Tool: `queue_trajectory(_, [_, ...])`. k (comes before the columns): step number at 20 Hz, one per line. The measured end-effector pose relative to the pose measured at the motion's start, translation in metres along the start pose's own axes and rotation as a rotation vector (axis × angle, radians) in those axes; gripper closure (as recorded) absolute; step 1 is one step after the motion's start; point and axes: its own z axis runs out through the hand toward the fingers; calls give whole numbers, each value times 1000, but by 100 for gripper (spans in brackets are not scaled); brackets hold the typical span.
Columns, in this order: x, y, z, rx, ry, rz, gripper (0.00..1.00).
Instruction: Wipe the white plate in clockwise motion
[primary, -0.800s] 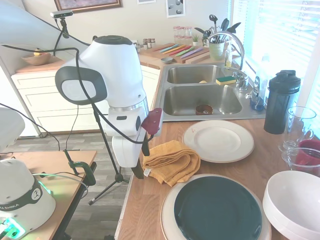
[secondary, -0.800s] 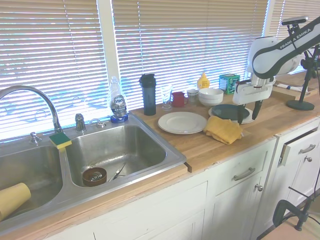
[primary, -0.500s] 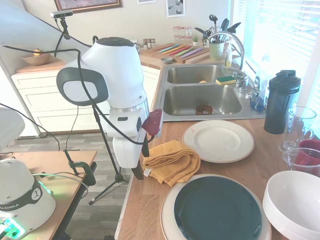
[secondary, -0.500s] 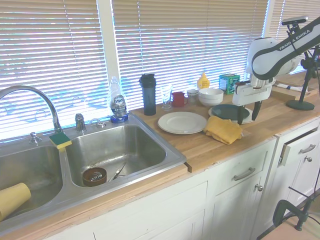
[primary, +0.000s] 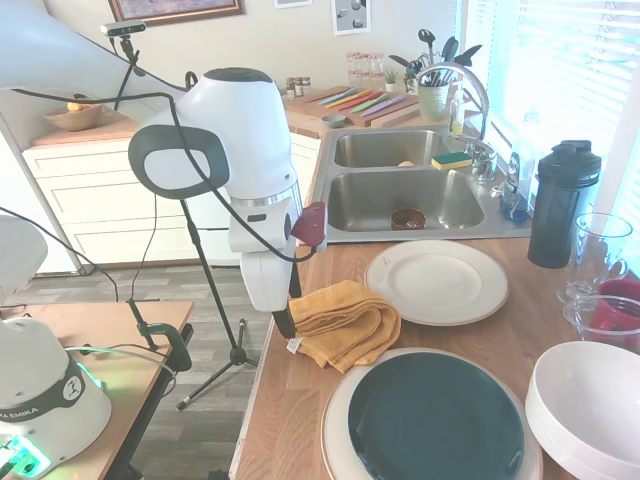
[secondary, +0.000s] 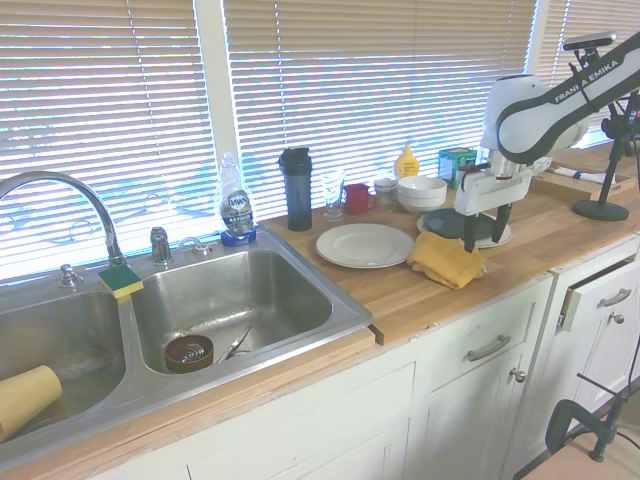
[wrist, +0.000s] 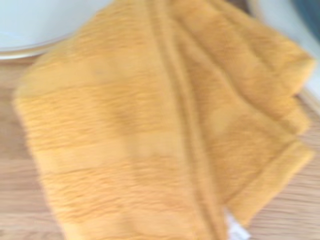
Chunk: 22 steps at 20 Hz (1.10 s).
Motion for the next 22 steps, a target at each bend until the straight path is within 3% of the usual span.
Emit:
queue_trajectory(13, [-50,-71,27,20,61,-75,0])
queue_trajectory(18, [-58,-88,35,26,179,-115,0])
queue_trajectory(22, [-52,-86,37,3,323,-148,0])
